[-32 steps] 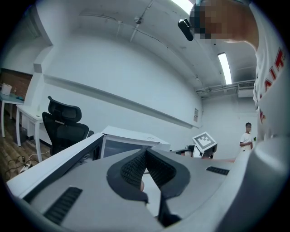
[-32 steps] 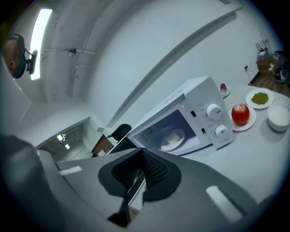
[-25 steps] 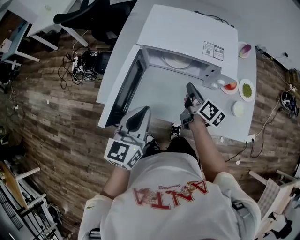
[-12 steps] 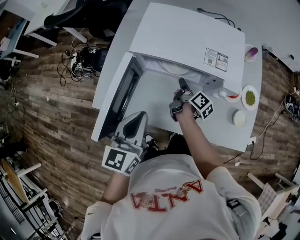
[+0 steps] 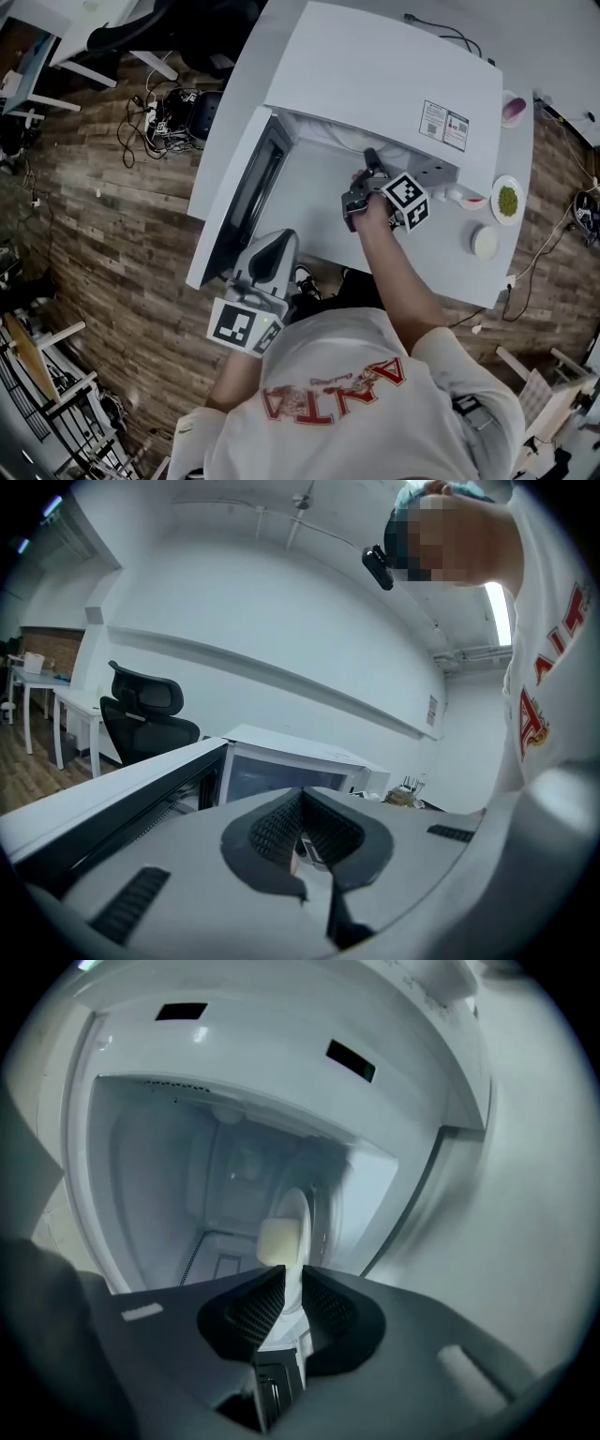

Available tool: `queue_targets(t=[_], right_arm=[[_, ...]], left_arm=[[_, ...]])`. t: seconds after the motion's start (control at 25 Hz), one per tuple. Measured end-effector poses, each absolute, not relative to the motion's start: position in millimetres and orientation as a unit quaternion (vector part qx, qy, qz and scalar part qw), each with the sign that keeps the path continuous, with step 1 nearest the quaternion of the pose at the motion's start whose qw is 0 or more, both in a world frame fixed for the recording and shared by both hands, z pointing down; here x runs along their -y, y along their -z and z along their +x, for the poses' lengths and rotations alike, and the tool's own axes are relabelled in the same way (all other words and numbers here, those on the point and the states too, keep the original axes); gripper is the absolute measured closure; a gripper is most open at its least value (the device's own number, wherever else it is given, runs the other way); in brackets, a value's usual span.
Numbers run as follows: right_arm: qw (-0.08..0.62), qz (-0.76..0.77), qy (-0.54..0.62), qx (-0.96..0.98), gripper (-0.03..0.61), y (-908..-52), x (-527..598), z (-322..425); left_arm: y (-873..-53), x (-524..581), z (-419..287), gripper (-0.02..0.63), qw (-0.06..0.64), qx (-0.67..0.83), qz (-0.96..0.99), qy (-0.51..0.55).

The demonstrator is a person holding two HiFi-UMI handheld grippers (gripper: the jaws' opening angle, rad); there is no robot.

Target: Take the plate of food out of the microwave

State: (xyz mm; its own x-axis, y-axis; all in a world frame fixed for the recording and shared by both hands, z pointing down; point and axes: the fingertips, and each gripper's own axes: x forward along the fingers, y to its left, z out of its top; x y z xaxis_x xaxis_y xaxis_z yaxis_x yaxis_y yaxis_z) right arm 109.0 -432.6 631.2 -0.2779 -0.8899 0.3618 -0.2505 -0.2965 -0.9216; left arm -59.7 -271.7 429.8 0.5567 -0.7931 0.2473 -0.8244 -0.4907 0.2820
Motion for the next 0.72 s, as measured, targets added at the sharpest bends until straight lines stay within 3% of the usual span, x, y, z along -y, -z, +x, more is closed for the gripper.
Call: queue_targets(t=[0.72], right_arm=[[0.245,-0.570,0.594,-0.512,0.540,-639.2,439.3,114.2]], left_arm=[[-436.4,274.8,-65.5,0.604,0.197,0.461,0.864,-0.047]])
